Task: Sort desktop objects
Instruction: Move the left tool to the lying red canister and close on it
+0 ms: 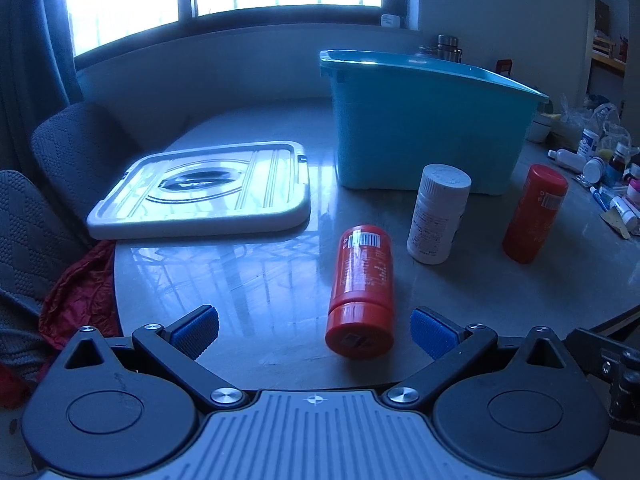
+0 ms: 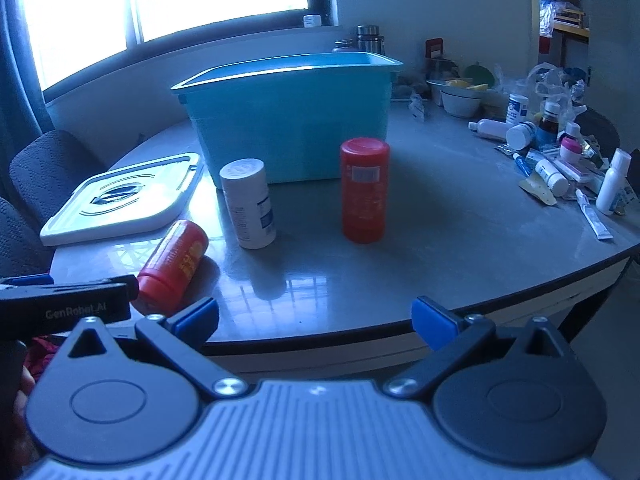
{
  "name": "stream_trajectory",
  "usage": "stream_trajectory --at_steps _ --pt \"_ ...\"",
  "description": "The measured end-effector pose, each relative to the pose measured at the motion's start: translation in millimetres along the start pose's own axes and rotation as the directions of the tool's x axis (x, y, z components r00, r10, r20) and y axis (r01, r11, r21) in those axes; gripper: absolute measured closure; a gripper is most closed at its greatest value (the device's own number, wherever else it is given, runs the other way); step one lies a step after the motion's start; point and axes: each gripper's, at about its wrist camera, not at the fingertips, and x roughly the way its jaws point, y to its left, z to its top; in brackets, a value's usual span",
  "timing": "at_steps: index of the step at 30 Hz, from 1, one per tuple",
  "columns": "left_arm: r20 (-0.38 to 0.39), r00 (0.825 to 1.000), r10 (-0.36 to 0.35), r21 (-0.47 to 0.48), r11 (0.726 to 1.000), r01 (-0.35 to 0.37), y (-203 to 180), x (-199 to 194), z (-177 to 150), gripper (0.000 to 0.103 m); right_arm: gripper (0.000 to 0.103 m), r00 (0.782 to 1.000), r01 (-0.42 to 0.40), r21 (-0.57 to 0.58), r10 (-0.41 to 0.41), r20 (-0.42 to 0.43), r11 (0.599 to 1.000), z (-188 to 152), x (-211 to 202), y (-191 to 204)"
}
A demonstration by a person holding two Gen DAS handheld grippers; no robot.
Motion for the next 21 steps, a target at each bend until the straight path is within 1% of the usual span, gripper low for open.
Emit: stream_trajectory --at_steps 8,10,21 --pt "-0.007 1.000 -0.013 -0.002 1.000 0.013 -12 12 2 0.000 0.000 1.000 0.021 0.007 -0.021 -0.004 1.000 -2 1 -6" --pt "-0.020 1.000 -0.018 -0.002 1.000 0.018 -2 11 3 0.000 0.000 1.000 0.024 0.007 -0.024 -0.007 1.000 0 1 -7" --pt "-0.032 0.999 -0.020 0.009 1.000 0.020 -7 31 6 0.000 0.000 0.999 0.053 0.015 -0.053 -0.013 0.998 0 9 -10"
